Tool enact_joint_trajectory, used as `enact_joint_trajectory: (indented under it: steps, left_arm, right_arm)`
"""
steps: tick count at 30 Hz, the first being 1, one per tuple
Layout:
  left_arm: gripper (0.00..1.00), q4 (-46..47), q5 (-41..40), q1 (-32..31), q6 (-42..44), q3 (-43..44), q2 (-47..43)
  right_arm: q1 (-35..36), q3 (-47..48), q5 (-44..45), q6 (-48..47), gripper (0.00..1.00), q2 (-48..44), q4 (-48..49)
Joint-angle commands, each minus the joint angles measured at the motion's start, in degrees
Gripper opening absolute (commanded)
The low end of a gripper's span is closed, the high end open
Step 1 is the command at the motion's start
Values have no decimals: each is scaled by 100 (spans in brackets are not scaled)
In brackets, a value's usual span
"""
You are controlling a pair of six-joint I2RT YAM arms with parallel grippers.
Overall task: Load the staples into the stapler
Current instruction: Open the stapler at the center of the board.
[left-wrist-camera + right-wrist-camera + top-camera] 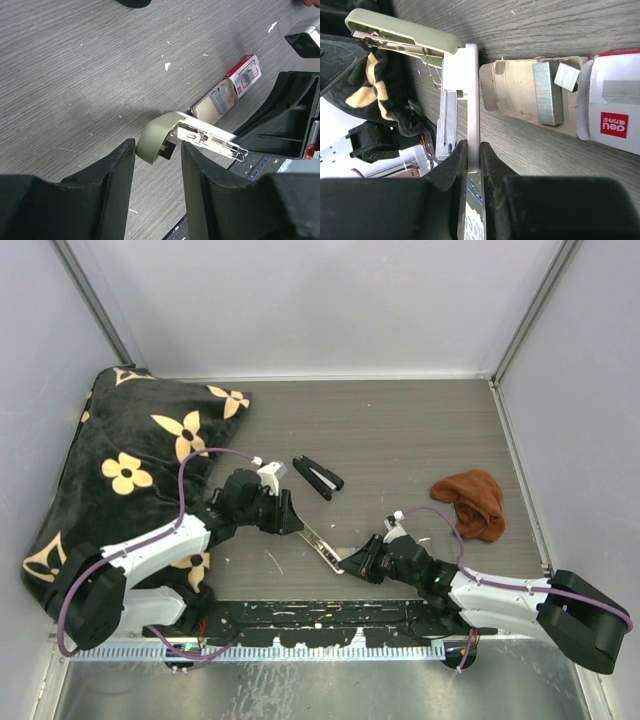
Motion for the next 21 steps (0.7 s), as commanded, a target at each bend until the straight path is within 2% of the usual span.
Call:
enact_joint_trajectory:
  steps: [1, 6, 15, 21]
  left_arm:
    - [42, 415, 163, 53, -9, 5, 161]
    - [32, 538, 187, 112, -20, -43, 275]
    - [7, 995, 592, 476, -207, -317, 432]
    - [0, 735, 829, 496, 7, -173, 54]
  right_arm:
    - [-3, -13, -138, 35, 1, -66, 192]
    - [-4, -45, -141, 82, 1, -147, 206]
    - [-86, -172, -159, 232, 1, -589, 124]
    - [-115, -33, -149, -45, 1, -499, -131]
